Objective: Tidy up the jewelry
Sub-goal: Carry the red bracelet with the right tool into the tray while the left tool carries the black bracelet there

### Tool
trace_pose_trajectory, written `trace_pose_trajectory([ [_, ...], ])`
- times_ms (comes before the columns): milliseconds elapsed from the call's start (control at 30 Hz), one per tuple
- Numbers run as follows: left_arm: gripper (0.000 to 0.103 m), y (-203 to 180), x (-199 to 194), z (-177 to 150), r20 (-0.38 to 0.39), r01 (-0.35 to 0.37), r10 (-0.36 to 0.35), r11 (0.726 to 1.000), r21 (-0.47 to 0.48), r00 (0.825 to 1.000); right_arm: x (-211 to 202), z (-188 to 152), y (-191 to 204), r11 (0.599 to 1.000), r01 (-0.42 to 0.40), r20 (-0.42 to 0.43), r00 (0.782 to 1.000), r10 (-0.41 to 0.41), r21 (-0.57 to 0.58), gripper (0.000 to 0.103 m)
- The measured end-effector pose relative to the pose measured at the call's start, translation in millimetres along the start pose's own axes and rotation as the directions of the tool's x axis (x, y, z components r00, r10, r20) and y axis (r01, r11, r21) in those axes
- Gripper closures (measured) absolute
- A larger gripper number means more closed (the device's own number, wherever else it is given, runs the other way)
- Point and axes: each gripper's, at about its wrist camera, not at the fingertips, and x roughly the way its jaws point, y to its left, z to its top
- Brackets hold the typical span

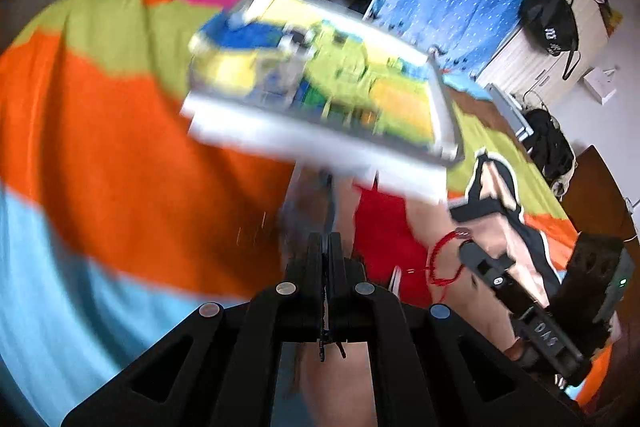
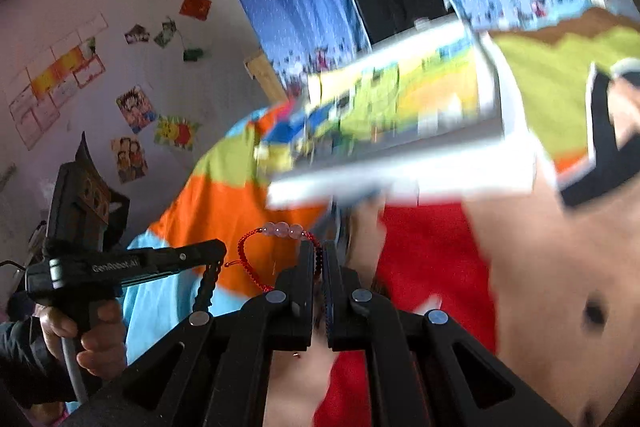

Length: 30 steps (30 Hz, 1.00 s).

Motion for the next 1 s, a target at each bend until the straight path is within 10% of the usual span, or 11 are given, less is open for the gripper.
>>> trace_pose_trajectory([
  [400, 0.103, -26, 84, 127, 0.111, 0.005, -0.012, 0.998, 0.058, 0.994, 56, 111, -54, 0.985, 0.175, 0.065, 0.983, -0.174, -0.008, 0.098],
  [1000, 0.102, -6, 161, 132, 0.014, -0.028, 0.028, 1.0, 0.014, 1.0, 101, 103, -87, 0.95, 0.308, -0.055, 0.949, -0.311, -0.049, 0.094],
])
